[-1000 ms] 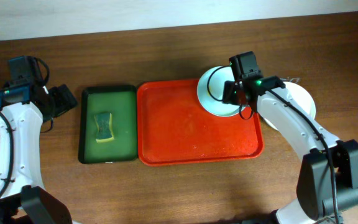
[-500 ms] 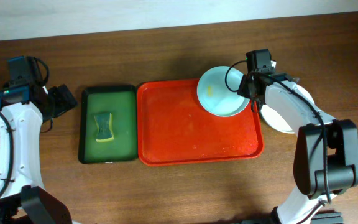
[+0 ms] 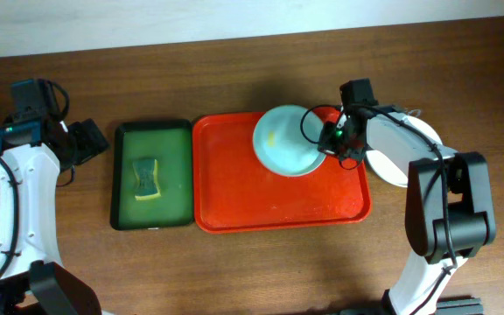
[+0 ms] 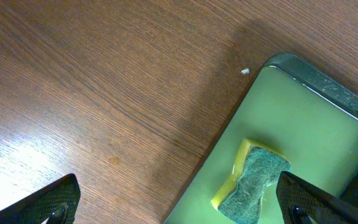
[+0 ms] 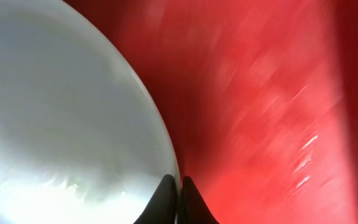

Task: Clean dirty plates on tray and stack at the side
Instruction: 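Grasp the plate rim and drag it toward the tray center, then reposition the right gripper on the plate's right rim, then reach the left gripper down and grasp the sponge in the green tray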

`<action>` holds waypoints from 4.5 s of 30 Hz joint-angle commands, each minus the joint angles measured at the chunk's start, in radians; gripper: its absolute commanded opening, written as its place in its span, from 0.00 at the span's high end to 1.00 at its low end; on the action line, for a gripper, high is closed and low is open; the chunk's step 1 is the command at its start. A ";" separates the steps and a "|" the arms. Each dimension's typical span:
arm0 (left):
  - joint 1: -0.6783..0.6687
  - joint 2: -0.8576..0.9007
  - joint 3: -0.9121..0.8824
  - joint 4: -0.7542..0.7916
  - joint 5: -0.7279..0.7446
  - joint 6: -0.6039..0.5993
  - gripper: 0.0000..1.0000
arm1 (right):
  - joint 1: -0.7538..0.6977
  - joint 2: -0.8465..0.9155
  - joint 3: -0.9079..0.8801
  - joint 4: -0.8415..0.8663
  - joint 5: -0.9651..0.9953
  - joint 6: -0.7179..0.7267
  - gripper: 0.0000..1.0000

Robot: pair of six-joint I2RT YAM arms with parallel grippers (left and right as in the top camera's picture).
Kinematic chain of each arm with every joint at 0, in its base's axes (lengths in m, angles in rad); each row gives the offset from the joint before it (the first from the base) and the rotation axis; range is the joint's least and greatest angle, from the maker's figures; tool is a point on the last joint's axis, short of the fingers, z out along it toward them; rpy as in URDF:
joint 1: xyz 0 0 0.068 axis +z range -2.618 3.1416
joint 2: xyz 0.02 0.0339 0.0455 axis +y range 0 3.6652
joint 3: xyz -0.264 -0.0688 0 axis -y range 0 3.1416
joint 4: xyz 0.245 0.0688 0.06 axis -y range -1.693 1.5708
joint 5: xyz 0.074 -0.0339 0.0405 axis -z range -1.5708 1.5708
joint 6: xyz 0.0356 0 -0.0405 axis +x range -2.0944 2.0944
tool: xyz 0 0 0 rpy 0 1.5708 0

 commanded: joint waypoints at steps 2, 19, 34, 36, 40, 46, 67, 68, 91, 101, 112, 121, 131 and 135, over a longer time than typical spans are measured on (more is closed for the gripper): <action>0.008 -0.010 0.009 0.002 0.007 -0.010 0.01 | 0.027 0.008 -0.008 -0.166 -0.130 0.001 0.96; 0.006 -0.010 0.009 0.002 0.007 -0.010 0.01 | 0.200 0.006 0.129 -0.472 -0.134 0.000 0.66; 0.007 -0.010 0.009 0.002 0.007 -0.010 0.01 | 0.199 0.006 0.129 -0.369 0.001 0.000 0.07; 0.007 -0.010 0.009 0.002 0.007 -0.010 0.01 | 0.199 0.006 0.128 -0.370 0.066 0.000 0.03; 0.007 -0.010 0.009 0.002 0.007 -0.010 0.01 | 0.199 0.006 0.128 -0.358 0.108 0.000 0.02; 0.007 -0.010 0.009 0.002 0.007 -0.010 0.01 | 0.199 0.008 0.128 -0.290 0.134 0.000 0.05; 0.007 -0.010 0.009 0.002 0.007 -0.010 0.01 | 0.101 -0.183 0.171 -0.437 0.129 -0.027 0.17; 0.007 -0.010 0.009 0.002 0.007 -0.010 0.01 | 0.094 -0.195 0.171 -0.450 0.130 -0.031 0.16; 0.007 -0.010 0.009 0.002 0.007 -0.010 0.01 | 0.243 -0.108 -0.071 -0.142 0.072 -0.023 0.59; 0.007 -0.010 0.009 0.002 0.007 -0.010 0.01 | 0.279 -0.108 -0.139 -0.107 0.073 -0.022 0.69; 0.007 -0.010 0.009 0.002 0.007 -0.010 0.01 | 0.233 -0.108 -0.146 -0.043 0.092 0.128 0.96; 0.007 -0.010 0.009 0.002 0.007 -0.010 0.01 | 0.172 -0.110 -0.129 -0.083 0.076 0.055 0.96; 0.007 -0.010 0.008 -0.140 0.190 -0.010 0.01 | 0.172 -0.110 -0.129 -0.114 0.076 0.052 0.92; -0.042 -0.008 -0.033 -0.221 0.306 0.134 0.07 | 0.172 -0.110 -0.129 -0.113 0.076 0.010 0.91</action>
